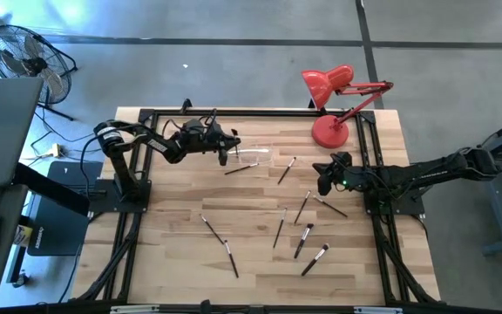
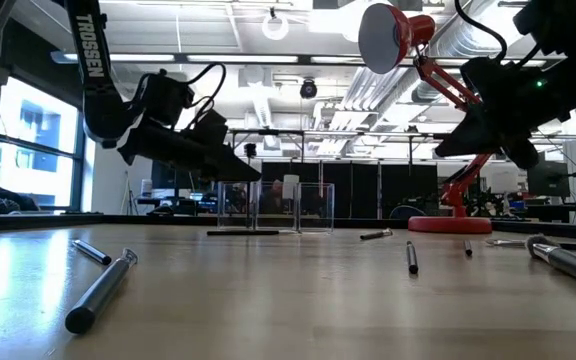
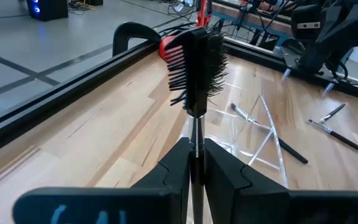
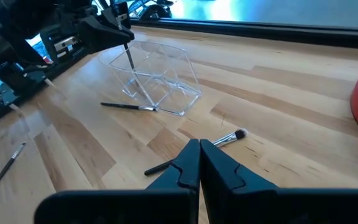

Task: Put items in baskets/containers
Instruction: Put the black eye groomer brush into the transparent organizer

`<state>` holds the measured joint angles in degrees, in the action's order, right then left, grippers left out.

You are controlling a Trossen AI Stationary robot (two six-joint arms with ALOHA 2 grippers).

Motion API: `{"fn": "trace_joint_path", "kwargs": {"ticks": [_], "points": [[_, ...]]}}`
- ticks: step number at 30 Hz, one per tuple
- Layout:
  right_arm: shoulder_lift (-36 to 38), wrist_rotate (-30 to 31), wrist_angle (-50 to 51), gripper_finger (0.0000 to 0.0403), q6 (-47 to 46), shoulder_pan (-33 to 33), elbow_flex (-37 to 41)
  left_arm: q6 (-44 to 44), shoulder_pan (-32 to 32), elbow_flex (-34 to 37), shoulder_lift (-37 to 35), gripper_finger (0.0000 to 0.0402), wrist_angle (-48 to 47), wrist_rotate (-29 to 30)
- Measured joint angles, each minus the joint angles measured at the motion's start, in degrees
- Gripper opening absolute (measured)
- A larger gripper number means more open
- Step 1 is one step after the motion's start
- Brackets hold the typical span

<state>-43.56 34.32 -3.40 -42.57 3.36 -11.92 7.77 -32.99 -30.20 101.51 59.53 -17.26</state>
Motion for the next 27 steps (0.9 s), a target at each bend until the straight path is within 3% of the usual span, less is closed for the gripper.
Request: {"fn": "trace_joint_path", "kwargs": {"ticks": [12,16,27], "points": [[-0.01,-0.19,2.08,0.0001,-2.61,0.0,0.0,4.72,0.04,-1.24,0.0,0.0038,0.47,-1.8],[-0.01,-0.21,2.08,0.0001,-2.59,0.0,0.0,6.03,0.0,-3.93,0.0,0.0038,-3.55,-0.91],[-0.01,-0.2,2.14,0.0002,-2.59,0.0,0.0,4.66,0.0,-10.68,0.0,0.0045,-16.3,-5.92]]}}
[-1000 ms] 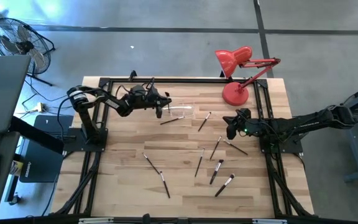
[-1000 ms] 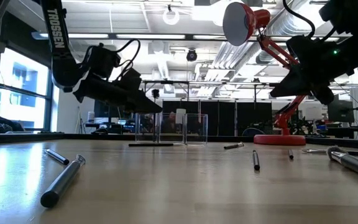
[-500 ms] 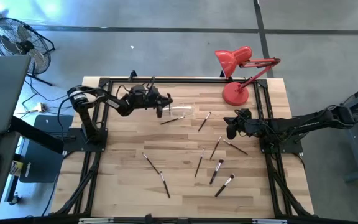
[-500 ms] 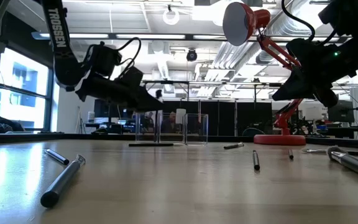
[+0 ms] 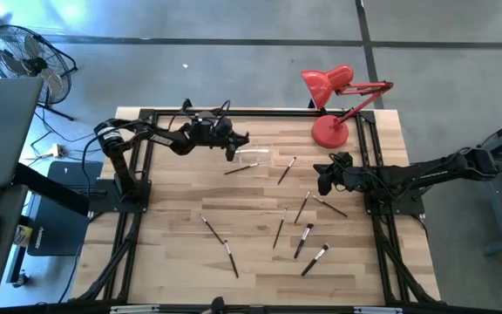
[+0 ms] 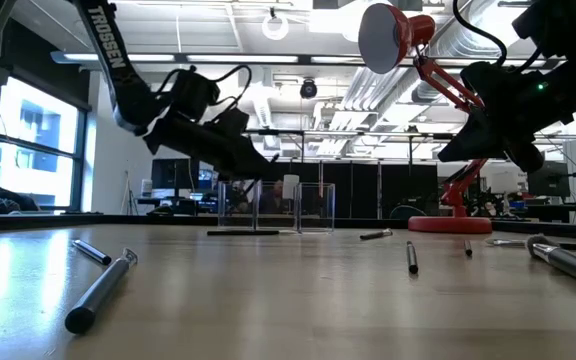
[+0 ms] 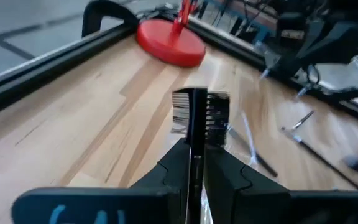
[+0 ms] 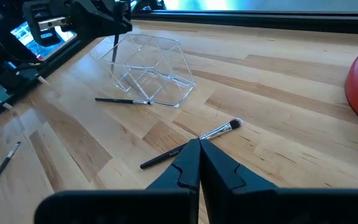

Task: Put items in baskets/containers
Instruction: Put the black eye groomer brush into the transparent organizer

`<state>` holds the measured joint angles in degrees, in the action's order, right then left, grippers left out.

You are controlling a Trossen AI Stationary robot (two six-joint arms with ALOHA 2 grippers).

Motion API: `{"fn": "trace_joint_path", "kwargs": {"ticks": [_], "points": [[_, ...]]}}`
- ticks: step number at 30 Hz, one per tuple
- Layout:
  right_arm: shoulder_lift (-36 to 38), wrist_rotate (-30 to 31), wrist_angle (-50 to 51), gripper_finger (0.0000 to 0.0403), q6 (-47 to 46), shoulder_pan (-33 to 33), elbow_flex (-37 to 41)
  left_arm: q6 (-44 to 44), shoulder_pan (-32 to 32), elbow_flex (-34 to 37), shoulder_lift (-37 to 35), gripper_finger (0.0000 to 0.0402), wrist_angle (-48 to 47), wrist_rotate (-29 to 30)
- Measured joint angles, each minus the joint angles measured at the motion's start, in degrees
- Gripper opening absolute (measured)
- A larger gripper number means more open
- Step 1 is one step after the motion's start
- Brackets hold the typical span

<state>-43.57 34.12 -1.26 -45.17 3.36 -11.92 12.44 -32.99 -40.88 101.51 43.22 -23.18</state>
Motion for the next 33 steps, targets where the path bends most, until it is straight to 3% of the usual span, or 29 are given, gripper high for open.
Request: {"fn": "trace_joint_path", "kwargs": {"ticks": [16,33], "points": [[0.0,0.07,0.01,0.0001,-0.02,0.0,0.0,-5.21,0.0,-1.59,-1.86,0.0217,-1.93,0.82],[0.0,-0.02,0.15,0.0001,-1.33,0.0,0.0,-3.11,-0.05,-1.53,-4.11,0.023,-3.88,3.03]]}}
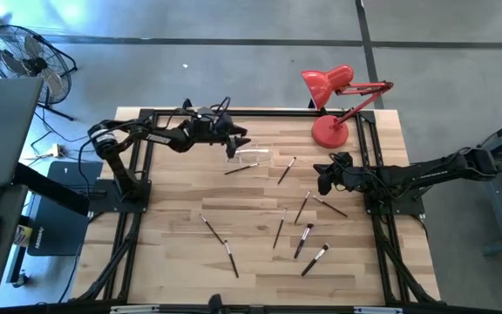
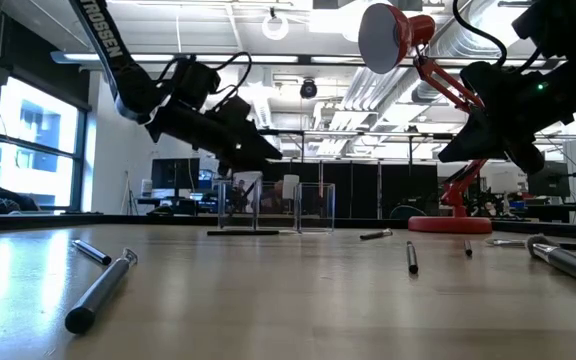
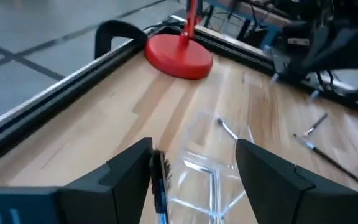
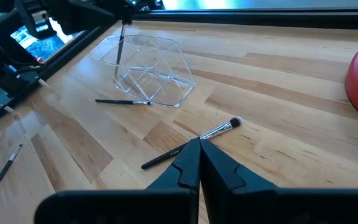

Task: Put items in baskets/containers
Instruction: Put the black eye groomer brush into the transparent organizer, then put the black blush brush into the transparent organizer

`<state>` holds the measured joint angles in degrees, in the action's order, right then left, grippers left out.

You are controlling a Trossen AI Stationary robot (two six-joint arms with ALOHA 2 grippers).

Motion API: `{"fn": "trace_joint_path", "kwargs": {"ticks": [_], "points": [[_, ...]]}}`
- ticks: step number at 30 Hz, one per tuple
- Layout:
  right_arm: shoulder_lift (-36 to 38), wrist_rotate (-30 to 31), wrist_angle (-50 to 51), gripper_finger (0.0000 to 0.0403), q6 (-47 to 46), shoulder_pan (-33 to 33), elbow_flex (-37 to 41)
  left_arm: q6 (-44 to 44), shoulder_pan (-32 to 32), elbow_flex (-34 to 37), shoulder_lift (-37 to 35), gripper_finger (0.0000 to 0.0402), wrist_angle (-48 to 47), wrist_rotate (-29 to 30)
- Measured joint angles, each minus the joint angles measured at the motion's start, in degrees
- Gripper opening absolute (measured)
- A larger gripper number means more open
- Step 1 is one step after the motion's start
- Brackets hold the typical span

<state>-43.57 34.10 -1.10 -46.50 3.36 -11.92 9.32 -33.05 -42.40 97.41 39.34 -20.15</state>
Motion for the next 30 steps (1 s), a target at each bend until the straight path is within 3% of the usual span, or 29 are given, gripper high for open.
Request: {"fn": "trace_joint_path", "kwargs": {"ticks": [9,15,19,25,27,30], "points": [[0.0,-0.19,0.0,0.0003,0.31,0.0,0.0,-1.57,0.05,-2.51,-9.84,0.023,-4.2,11.3],[0.0,-0.55,0.0,0.0003,0.42,0.02,0.0,-1.29,2.31,-7.31,-16.82,0.0217,-19.76,15.01],[0.02,-0.57,0.0,0.0005,0.42,0.02,0.0,0.15,7.59,-11.72,-20.18,0.0164,-35.61,21.32],[0.02,-2.84,-0.04,0.0005,0.44,0.02,0.0,4.95,18.56,-17.01,-19.95,0.0026,-48.01,27.31],[0.02,-3.01,-0.04,0.0003,0.44,0.02,0.01,6.57,22.11,-18.02,-19.3,0.0011,-47.46,29.74],[0.02,-3.01,-0.04,0.0003,0.44,0.02,0.0,11.01,27.07,-18.06,-18.29,0.0023,-48.41,36.79]]}}
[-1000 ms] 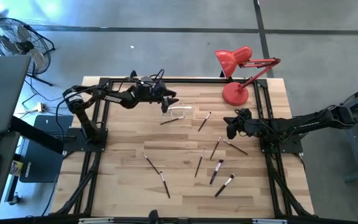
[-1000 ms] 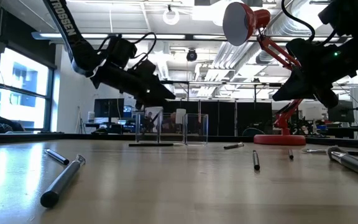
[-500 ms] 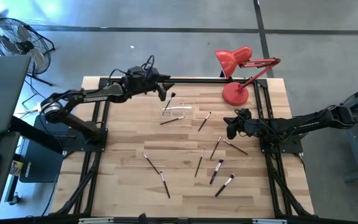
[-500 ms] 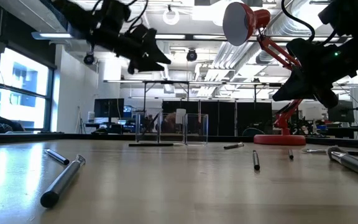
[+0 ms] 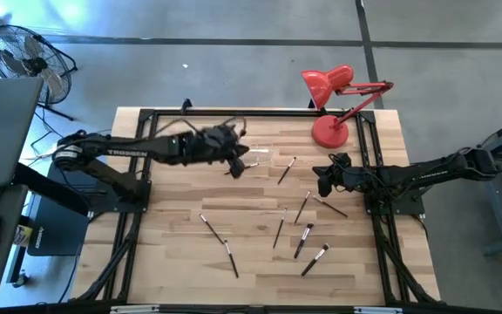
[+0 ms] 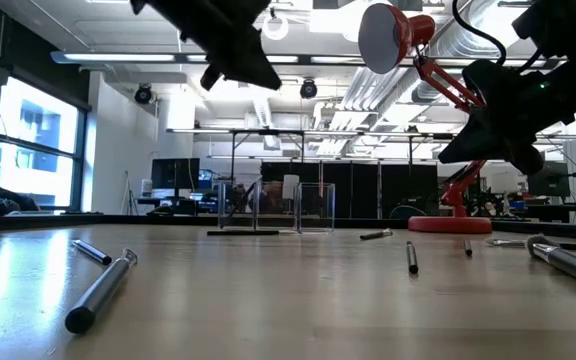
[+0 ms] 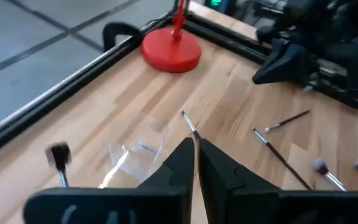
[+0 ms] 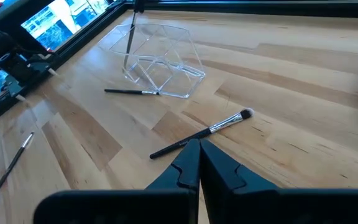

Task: Put items in baskets/containers
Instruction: Put the black blush brush into the transparent organizer

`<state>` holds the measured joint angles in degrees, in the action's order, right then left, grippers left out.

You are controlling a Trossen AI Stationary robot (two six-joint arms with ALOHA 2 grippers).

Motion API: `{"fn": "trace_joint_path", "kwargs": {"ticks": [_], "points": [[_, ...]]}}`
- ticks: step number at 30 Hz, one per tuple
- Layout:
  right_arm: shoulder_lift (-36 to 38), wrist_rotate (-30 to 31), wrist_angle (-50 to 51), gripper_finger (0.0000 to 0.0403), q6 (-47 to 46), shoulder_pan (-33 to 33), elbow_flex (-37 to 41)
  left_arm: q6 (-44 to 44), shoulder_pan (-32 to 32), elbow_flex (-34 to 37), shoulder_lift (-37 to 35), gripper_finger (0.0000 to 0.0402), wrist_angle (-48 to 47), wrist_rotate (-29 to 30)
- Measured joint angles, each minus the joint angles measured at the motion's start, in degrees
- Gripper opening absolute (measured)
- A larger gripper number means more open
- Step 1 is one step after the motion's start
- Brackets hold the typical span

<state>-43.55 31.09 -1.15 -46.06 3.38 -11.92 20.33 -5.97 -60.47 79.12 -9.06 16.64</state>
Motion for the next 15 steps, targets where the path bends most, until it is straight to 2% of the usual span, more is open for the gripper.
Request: {"fn": "trace_joint_path", "kwargs": {"ticks": [2,7,12,15], "points": [[0.0,0.01,0.0,0.0004,0.0,0.0,0.01,3.28,2.85,-0.08,0.37,0.0021,-0.89,3.01],[0.0,0.4,-0.02,0.0007,0.02,-0.01,0.01,14.2,8.88,-0.15,0.56,0.0003,-9.52,3.07],[0.0,0.34,-0.12,0.0002,-0.24,0.0,0.0,30.29,13.44,-0.15,0.56,0.0001,-24.45,2.89],[0.0,0.09,-0.19,0.0002,-0.26,0.0,0.01,36.37,14.71,-0.11,0.56,0.0002,-32.86,1.35]]}}
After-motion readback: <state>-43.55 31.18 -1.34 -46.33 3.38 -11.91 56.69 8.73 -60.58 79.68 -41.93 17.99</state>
